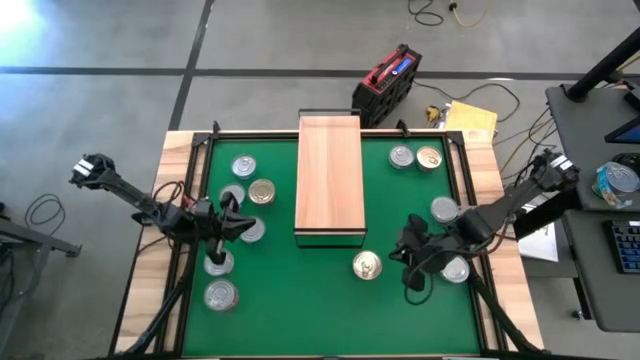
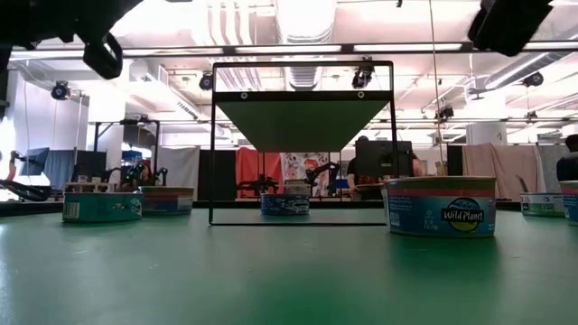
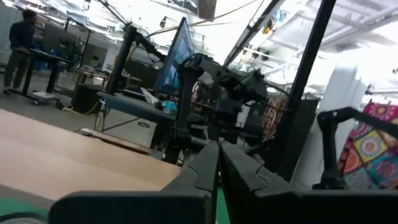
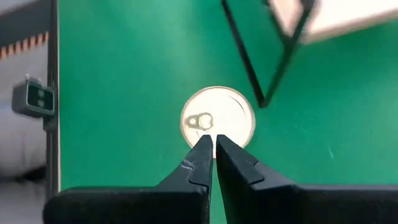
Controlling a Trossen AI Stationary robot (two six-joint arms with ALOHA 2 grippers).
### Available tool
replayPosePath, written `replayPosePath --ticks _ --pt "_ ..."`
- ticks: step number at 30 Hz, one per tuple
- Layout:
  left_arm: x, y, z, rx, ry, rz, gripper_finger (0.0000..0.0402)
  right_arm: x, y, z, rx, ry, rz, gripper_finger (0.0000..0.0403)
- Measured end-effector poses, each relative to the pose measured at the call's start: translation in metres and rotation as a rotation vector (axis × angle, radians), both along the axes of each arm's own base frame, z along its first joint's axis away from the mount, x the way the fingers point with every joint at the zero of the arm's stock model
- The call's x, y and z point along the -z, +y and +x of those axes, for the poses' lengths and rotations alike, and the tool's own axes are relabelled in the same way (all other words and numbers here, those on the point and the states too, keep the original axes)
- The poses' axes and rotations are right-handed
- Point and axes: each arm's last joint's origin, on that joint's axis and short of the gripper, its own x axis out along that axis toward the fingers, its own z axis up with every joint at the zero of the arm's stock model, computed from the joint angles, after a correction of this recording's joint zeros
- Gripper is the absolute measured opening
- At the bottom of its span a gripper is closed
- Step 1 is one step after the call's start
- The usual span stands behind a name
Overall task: Stack canned seafood by type on shelf
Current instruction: Put the bottom center dark blue tuna can on the shelf
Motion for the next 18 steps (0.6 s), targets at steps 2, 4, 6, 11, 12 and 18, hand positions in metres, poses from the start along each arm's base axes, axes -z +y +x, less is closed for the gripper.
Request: replayPosePath --ticks 2,4,6,11,12,18 --pt "-0.006 -0.003 0.006 -0.009 0.015 0.041 0.0000 0.000 0.005 0.007 -0.044 0.015 -0.024 0.0013" --pt "-0.013 -0.009 0.015 -0.016 0.063 0.103 0.0000 -0.001 0.009 0.014 -0.084 0.020 -0.055 0.0013" --pt "-0.018 -0.015 0.026 -0.018 0.147 0.177 0.0000 -0.001 0.014 0.021 -0.134 0.029 -0.102 0.0013" --pt "-0.028 -0.027 0.049 -0.051 0.363 0.302 0.0000 0.002 0.025 0.040 -0.227 0.050 -0.186 0.0013" --pt "-0.029 -0.029 0.053 -0.070 0.401 0.322 0.0000 0.005 0.027 0.043 -0.229 0.060 -0.192 0.0013" --pt "-0.038 -0.035 0.064 -0.092 0.463 0.370 0.0000 0.026 0.032 0.060 -0.211 0.204 -0.265 0.0013"
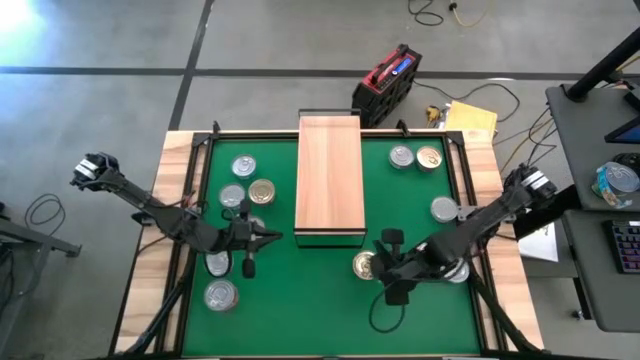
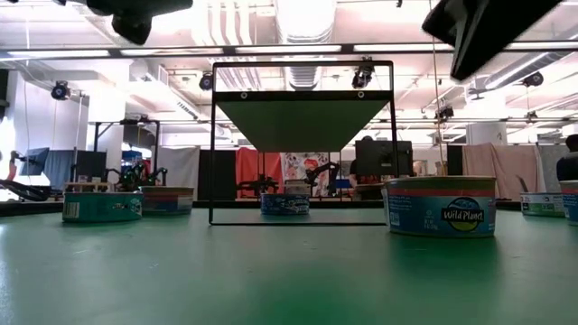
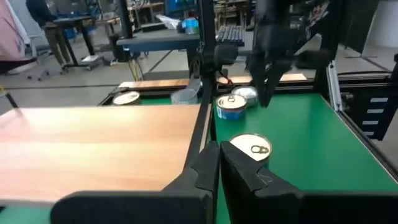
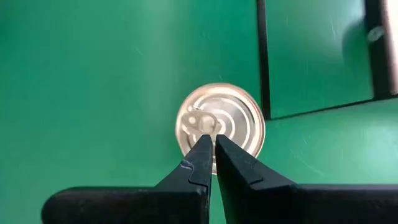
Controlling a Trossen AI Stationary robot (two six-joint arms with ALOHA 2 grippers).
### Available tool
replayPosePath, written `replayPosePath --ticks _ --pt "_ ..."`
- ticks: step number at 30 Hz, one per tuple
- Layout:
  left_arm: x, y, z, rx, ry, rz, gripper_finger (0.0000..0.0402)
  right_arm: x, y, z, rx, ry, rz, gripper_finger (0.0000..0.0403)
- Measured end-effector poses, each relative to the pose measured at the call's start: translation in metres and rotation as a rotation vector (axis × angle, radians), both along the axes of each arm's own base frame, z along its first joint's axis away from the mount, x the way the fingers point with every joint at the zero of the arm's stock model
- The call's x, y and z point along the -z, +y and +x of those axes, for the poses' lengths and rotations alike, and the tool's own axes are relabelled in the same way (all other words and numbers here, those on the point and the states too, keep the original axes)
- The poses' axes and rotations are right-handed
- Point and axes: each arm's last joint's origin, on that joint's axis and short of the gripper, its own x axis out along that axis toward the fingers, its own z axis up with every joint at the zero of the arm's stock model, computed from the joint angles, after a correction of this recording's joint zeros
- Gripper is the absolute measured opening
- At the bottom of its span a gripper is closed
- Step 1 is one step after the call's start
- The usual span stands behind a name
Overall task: Stack canned seafood by type on shelf
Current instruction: Put the bottom center dark blue tuna can on the shelf
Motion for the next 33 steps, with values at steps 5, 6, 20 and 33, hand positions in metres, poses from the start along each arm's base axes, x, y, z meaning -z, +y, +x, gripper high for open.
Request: replayPosePath --ticks 5,6,20,33 --pt "-0.001 0.004 -0.003 -0.101 0.005 0.043 0.0000 0.014 -0.001 0.011 0.155 0.036 0.014 0.0013" --pt "-0.001 0.005 -0.004 -0.130 0.002 0.047 0.0000 0.017 -0.001 0.012 0.173 0.041 0.017 0.0013" --pt "0.002 0.007 -0.006 -0.155 0.034 0.099 0.0000 0.049 -0.009 -0.021 0.327 -0.054 0.053 0.0012" --pt "0.005 0.005 -0.001 -0.156 0.034 0.098 0.0000 0.078 -0.029 -0.040 0.383 -0.263 0.049 0.0012"
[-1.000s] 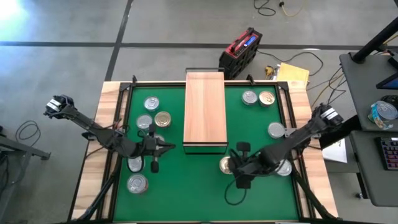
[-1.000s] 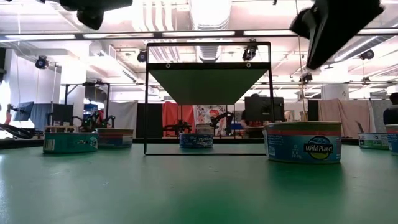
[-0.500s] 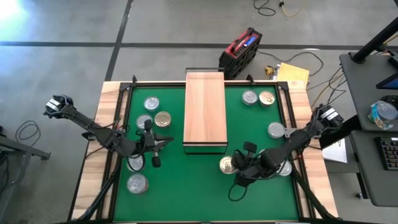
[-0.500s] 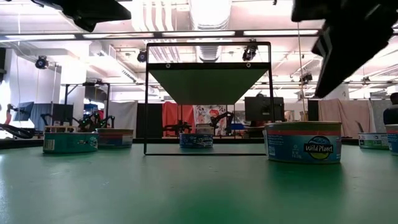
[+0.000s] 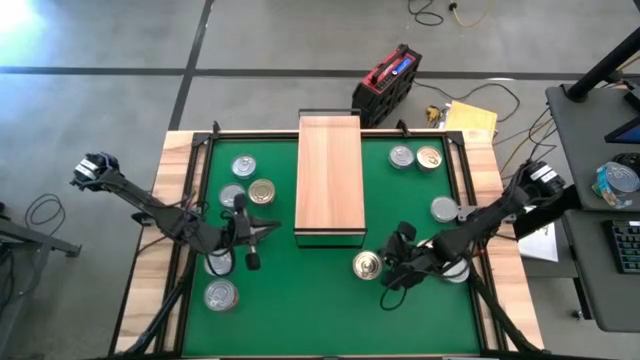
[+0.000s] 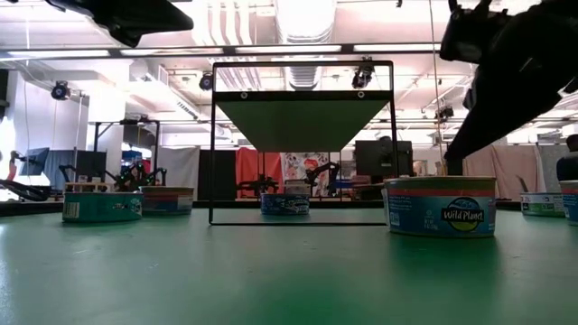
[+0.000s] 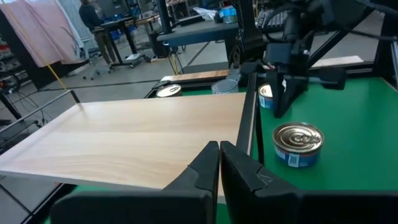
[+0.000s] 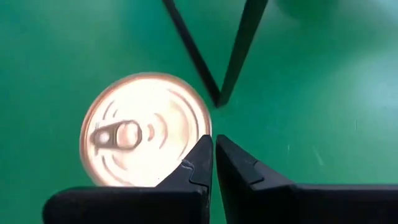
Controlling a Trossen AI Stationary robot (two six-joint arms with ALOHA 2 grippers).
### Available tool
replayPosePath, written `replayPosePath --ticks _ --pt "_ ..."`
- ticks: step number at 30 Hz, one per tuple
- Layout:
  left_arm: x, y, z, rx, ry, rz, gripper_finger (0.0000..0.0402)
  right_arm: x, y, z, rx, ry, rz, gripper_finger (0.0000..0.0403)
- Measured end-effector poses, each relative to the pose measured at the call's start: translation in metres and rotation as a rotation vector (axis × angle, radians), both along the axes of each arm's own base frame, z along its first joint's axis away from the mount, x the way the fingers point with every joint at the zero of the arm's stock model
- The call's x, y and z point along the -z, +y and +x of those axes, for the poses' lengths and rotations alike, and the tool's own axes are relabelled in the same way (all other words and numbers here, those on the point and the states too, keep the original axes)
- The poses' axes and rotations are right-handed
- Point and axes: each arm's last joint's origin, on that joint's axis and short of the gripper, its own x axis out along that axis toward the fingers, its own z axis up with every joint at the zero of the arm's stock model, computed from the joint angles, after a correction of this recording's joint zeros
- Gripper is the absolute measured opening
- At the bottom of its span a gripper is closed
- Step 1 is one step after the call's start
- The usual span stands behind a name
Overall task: Stack canned seafood by type on shelf
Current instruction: Put the bottom center dark blue tuna can on the shelf
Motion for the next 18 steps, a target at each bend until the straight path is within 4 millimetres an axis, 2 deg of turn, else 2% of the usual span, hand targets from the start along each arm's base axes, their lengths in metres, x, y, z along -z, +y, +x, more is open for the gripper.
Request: replayPosePath --ticks 8,18 --pt "-0.001 -0.002 0.004 -0.009 -0.024 0.016 0.0000 0.012 0.005 0.012 -0.063 -0.078 -0.104 0.0012" --pt "-0.002 -0.001 0.003 -0.011 -0.031 0.012 0.0000 0.023 0.010 0.009 -0.088 -0.058 -0.106 0.0012"
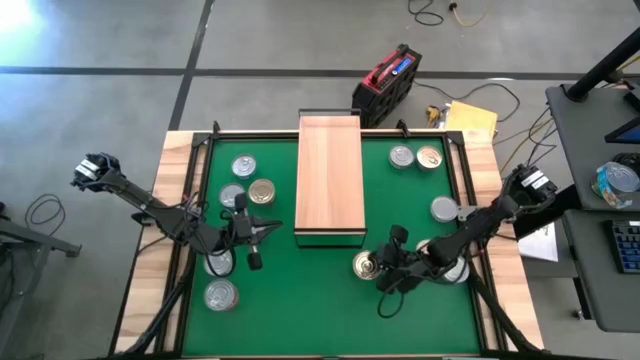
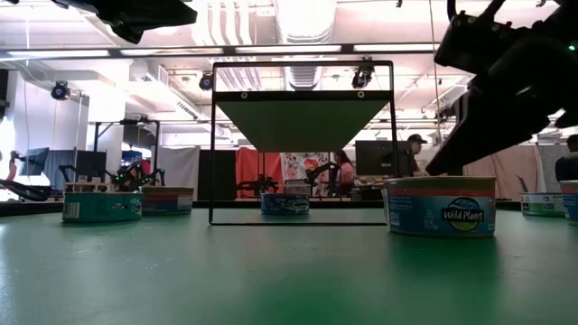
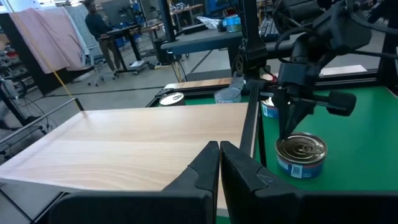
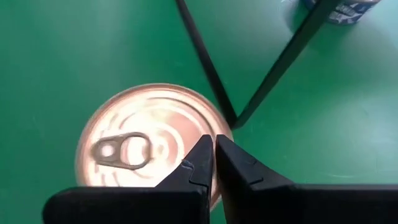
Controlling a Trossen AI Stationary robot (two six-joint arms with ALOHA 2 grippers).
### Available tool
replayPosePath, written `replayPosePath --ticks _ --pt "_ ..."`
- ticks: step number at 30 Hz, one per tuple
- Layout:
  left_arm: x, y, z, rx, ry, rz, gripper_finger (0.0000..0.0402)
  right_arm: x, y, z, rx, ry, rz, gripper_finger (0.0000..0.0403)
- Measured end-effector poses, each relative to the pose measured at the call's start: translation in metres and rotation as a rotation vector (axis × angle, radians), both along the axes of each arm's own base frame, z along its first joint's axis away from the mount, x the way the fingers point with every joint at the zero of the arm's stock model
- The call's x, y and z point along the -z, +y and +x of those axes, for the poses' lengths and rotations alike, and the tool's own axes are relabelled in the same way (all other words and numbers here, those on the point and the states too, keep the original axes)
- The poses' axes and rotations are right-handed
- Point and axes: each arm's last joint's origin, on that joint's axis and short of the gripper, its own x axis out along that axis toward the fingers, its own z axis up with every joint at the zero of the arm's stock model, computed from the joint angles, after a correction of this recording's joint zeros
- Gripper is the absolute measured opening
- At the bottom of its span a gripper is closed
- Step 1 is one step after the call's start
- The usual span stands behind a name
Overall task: Stack canned seafood by type on shelf
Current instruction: Put the bottom center dark blue tuna can on the shelf
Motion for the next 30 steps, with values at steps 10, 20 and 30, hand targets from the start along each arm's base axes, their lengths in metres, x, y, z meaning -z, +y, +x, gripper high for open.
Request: replayPosePath --ticks 10,20,30 --pt "0.000 0.000 0.000 0.000 0.000 0.000 0.0000 0.002 0.011 -0.008 -0.016 0.021 0.084 0.0012" --pt "0.000 0.000 0.000 0.000 0.000 0.000 0.0000 0.001 0.015 -0.009 0.001 0.053 0.205 0.0012" --pt "-0.001 0.000 0.000 0.000 -0.006 -0.003 0.0000 -0.015 0.036 -0.007 -0.048 0.062 0.319 0.0012"
